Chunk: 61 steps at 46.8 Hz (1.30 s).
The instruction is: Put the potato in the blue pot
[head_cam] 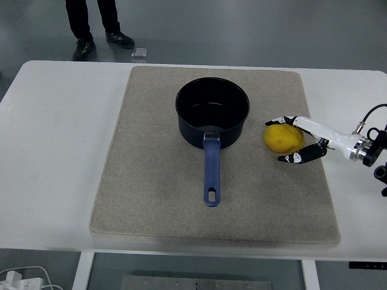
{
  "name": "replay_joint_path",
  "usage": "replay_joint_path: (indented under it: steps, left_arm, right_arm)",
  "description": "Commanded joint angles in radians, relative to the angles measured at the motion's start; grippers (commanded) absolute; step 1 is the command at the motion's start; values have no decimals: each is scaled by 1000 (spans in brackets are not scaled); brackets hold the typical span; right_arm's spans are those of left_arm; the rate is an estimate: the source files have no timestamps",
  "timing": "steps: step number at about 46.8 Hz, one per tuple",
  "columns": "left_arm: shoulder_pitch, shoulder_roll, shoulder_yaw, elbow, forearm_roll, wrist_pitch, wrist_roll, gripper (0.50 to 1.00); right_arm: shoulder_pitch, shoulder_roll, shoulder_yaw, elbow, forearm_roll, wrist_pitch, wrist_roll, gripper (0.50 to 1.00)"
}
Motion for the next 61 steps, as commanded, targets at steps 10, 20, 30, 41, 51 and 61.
replay_joint_path:
  steps: [10,20,30,41,51,61]
  left_arm:
    - [0,0,0,0,0,0,0,1000]
    - [0,0,0,0,0,0,0,1000]
    - [0,0,0,0,0,0,0,1000]
    - [0,0,0,0,0,0,0,1000]
    - [0,0,0,0,0,0,0,1000]
    - [0,0,0,0,0,0,0,1000]
  right_arm:
    - [6,-2,12,-3,9,4,0,500]
    - [6,-2,12,-3,10,4,0,500]
    - [6,-2,14,-10,10,4,0,500]
    - [18,-3,14,-24,24,6,0,500]
    - [73,-22,12,-26,91,53,0,500]
    - [199,-92,15,-67,156,142,0,500]
